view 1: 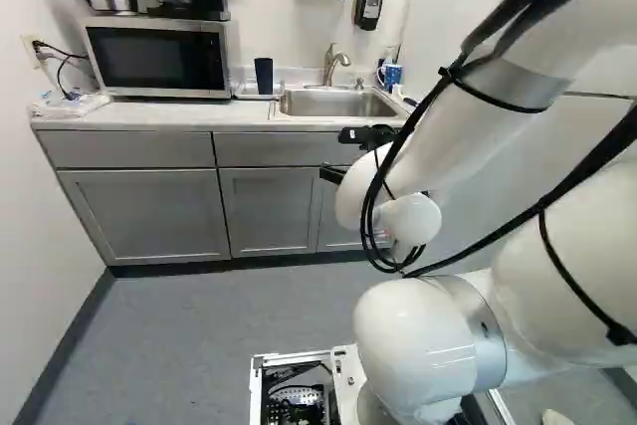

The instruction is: Rinse the cup and place it in the tray

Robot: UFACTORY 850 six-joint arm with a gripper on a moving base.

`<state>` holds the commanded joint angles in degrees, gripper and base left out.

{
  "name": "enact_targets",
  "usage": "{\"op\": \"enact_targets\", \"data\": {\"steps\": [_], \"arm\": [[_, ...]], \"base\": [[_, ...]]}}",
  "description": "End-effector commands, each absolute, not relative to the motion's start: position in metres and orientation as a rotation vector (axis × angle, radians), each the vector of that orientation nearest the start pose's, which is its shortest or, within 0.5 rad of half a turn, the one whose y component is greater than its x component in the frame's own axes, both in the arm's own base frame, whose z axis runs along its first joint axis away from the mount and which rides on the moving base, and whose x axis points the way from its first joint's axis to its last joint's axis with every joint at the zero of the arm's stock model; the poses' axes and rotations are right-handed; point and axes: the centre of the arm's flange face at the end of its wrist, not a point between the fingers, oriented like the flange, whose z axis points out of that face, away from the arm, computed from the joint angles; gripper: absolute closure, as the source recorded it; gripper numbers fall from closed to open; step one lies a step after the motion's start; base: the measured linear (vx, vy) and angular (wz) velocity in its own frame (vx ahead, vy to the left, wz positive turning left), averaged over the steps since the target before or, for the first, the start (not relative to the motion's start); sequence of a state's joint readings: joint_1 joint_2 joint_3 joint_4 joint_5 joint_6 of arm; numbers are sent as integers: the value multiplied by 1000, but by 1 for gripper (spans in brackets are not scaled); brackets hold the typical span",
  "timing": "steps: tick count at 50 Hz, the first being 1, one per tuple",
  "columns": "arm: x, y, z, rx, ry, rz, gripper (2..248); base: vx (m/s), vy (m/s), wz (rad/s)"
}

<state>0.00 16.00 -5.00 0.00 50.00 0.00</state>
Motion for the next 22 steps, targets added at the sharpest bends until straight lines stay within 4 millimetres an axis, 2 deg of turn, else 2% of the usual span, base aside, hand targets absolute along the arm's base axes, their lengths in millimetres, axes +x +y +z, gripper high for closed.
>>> {"op": "enact_targets", "data": {"steps": [22], "arm": [[270, 0, 366, -2558, 0, -1824, 3]], "base": [[0, 0, 0]]}}
